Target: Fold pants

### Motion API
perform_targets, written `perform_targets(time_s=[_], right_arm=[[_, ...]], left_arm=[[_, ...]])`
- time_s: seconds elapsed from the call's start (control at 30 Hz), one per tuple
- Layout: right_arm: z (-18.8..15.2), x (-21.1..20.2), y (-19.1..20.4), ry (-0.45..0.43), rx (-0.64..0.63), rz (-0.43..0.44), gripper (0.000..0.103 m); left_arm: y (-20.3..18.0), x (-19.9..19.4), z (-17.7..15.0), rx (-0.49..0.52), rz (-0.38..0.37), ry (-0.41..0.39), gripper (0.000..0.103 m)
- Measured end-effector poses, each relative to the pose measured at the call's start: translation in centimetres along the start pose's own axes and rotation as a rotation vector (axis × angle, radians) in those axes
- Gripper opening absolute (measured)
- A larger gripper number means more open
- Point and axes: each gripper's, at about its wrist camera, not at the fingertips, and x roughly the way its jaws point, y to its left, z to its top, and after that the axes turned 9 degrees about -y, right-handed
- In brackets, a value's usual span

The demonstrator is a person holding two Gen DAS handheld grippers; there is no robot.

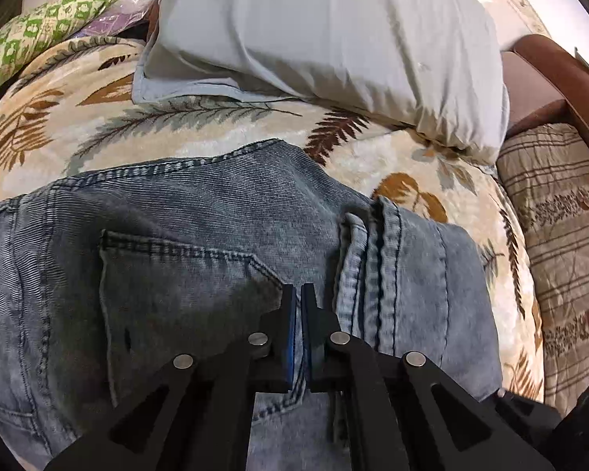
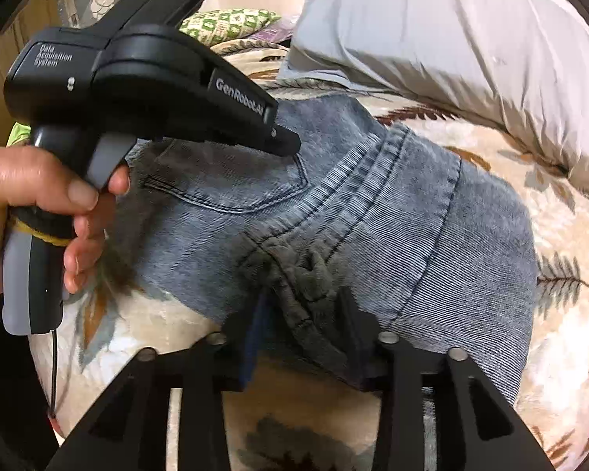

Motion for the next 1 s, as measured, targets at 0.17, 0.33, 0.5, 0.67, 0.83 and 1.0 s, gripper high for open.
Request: perform_targets(time_s=[0.17,0.33,0.5,0.67,0.83,1.0], right_arm=[[0.2,-0.6,0.9,-0.011,-0.014,-0.022,0.046],[0.1,-0.7,1.1,-0.009,-0.004,-0.041,0.046],[-0.2,-0.4,1.5,0.009,-0.014,-0.073,0.046],[0.6,-1.5,2.2,-0.016,-0.026,-0.074,0.053],[2.0,-2.8,3.8,-0.051,-0.035,-0.03,0.058],[3.5,-2.2,6.8,-0.071,-0.054,0.035,0.06]], left_arm=[[0.5,-2.6,-0.2,0.031,0.017,0.0,0.006],[1.7,-4.8,-1.3,0.049,0.053,-0.004,0.011],[3.5,-4.7,-2.7,0.019,0.075,0.047,0.013],[4.4,-6.3,-2.8,-0.002,0.046,0.029,0.016],[5.8,-10.1,-2.6,-0.011,0.041,-0.036,0.063],[8.9,-13.0,-1.9,-0.045,0.089,-0.063,0.064]])
